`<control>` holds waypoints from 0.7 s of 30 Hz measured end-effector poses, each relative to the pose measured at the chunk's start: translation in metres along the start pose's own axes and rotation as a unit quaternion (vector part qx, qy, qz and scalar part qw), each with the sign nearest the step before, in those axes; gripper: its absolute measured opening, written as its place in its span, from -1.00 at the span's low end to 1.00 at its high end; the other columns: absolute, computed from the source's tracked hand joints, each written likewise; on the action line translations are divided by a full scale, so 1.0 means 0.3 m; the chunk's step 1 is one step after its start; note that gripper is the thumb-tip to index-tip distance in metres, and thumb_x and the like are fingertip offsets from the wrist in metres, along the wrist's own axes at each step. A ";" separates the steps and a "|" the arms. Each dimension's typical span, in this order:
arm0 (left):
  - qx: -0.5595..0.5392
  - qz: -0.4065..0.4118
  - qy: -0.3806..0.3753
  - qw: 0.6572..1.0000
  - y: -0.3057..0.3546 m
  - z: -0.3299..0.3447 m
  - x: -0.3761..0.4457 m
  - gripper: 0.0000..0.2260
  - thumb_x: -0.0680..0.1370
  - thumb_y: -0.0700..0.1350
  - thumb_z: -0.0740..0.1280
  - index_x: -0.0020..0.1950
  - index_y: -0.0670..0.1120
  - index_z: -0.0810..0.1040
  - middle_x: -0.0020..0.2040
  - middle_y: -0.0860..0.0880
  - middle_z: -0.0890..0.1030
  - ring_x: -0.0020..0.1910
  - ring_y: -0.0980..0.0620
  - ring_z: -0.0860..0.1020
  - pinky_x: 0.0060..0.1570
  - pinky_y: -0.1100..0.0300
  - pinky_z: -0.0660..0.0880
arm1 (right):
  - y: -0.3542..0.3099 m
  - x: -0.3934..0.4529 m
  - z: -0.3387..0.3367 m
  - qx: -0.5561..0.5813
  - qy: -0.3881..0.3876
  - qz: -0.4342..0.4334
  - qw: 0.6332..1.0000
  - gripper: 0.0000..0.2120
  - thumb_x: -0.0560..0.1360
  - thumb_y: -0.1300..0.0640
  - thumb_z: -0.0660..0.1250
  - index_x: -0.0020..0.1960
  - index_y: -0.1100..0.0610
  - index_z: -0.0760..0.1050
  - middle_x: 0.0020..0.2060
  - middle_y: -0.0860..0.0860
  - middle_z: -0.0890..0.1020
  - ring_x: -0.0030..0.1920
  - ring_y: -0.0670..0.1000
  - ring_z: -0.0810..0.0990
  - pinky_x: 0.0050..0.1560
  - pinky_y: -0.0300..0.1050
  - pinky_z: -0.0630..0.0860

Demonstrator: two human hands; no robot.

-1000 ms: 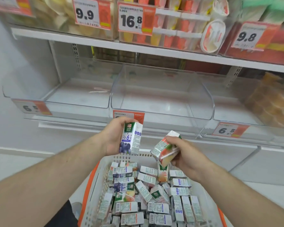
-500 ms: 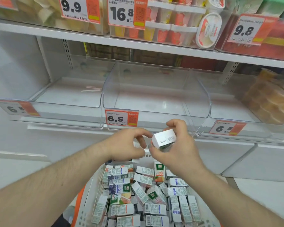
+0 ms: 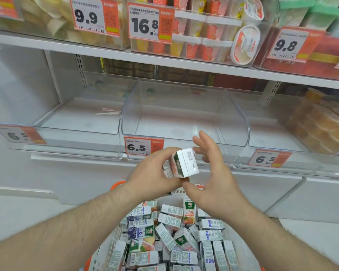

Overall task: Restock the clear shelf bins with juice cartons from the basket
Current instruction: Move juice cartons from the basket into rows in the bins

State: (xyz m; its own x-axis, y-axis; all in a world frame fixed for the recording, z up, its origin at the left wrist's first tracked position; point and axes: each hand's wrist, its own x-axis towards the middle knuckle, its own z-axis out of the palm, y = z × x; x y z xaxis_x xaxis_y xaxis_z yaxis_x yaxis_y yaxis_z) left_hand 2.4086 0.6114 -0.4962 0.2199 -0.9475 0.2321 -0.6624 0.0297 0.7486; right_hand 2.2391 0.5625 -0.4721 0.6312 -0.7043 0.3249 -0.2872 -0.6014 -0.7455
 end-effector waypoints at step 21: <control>-0.044 -0.225 0.170 0.958 -0.052 -0.287 0.012 -0.21 0.50 -0.03 0.38 0.60 0.07 -0.02 -0.22 0.16 0.52 -0.24 0.24 0.46 -0.27 0.24 0.36 | -0.163 0.474 0.010 -0.062 -0.010 0.100 0.993 -0.78 0.50 0.15 0.40 0.07 -0.06 0.45 -0.11 -0.11 0.57 -0.16 -0.11 0.54 -0.27 -0.27 0.49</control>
State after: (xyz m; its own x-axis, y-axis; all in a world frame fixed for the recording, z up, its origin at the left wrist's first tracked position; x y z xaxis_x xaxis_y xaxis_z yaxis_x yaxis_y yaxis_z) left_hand 2.4814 0.6351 -0.4534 0.7001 -0.7122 0.0506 -0.3850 -0.3169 0.8668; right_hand 2.3450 0.4930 -0.3911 0.5658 -0.8079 0.1648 -0.4938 -0.4921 -0.7169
